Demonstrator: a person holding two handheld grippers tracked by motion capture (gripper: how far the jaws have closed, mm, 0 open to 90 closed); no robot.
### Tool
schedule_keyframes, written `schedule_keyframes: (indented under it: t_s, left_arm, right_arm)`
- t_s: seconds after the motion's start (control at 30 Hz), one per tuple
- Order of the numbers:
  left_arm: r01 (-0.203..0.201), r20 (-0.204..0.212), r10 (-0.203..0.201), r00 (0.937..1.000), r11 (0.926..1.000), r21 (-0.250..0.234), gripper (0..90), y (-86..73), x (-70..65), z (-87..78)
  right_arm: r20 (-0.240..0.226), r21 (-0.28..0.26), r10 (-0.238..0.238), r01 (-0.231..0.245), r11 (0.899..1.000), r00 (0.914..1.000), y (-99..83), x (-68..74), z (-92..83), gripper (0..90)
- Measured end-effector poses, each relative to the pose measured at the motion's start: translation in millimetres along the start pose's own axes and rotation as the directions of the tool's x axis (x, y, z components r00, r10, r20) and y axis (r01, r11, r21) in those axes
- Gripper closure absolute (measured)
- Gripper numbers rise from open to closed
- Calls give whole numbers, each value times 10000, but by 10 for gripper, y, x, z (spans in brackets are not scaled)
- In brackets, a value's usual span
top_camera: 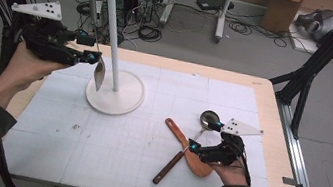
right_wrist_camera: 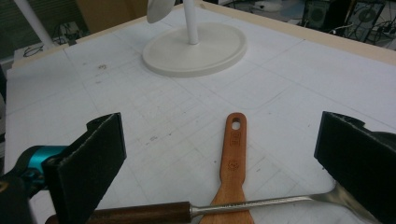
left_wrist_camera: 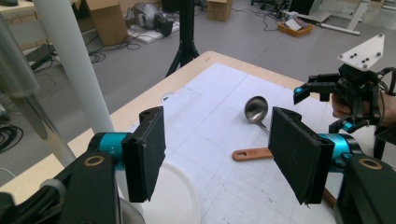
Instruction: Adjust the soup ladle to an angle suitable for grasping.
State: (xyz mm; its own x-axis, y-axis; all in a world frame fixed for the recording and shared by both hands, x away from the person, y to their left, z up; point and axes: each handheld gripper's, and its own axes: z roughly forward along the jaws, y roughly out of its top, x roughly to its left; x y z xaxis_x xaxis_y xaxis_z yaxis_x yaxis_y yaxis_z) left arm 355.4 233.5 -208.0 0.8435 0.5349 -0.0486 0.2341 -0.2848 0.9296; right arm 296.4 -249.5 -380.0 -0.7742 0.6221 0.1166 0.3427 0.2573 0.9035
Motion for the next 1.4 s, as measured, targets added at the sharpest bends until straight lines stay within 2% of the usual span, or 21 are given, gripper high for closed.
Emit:
schedule_keyframes:
  t_s: [0.17,0.33,0.57,0.63,0.8,0.87,0.93,1.0,1.13,1.27,1.4]
  left_arm:
    - [-21,-15,21,10000,10000,-70,330,-132,-45,-3]
    - [33,-44,-33,10000,9998,207,280,-263,-92,30]
    - [56,11,-57,10000,9994,351,247,-479,-176,75]
    - [126,41,-128,9999,9992,371,242,-559,-192,87]
    - [305,-47,-303,9995,9985,458,220,-758,-216,92]
    - [379,-75,-376,9993,9982,471,215,-834,-241,94]
    - [347,-122,-341,9993,9978,571,208,-901,-264,92]
    - [385,-158,-376,9992,9975,585,204,-964,-297,87]
    - [385,-92,-380,9992,9974,609,190,-1075,-328,67]
    - [531,-149,-522,9985,9962,689,173,-1179,-359,50]
    - [490,-178,-477,9987,9957,782,157,-1285,-412,43]
  right_arm:
    - [22,111,74,-75,9999,10000,-27,-13,-5,10]
    - [100,254,129,-131,9996,9999,-63,-44,3,10]
    - [42,622,28,-31,9981,10000,-96,-48,28,18]
    - [-113,745,-44,53,9972,9999,-105,-44,31,64]
    - [-602,1126,-102,170,9935,9981,-124,-16,36,72]
    - [-806,1266,-249,350,9913,9964,-135,-10,32,209]
    - [-1174,1503,-235,412,9878,9928,-152,11,23,236]
    - [-1261,1670,-359,569,9843,9914,-169,37,23,271]
    - [-1878,1985,-440,818,9767,9812,-194,69,22,430]
    - [-2372,2382,-625,1204,9637,9695,-213,106,45,576]
    - [-2797,2771,-847,1649,9466,9563,-234,159,72,727]
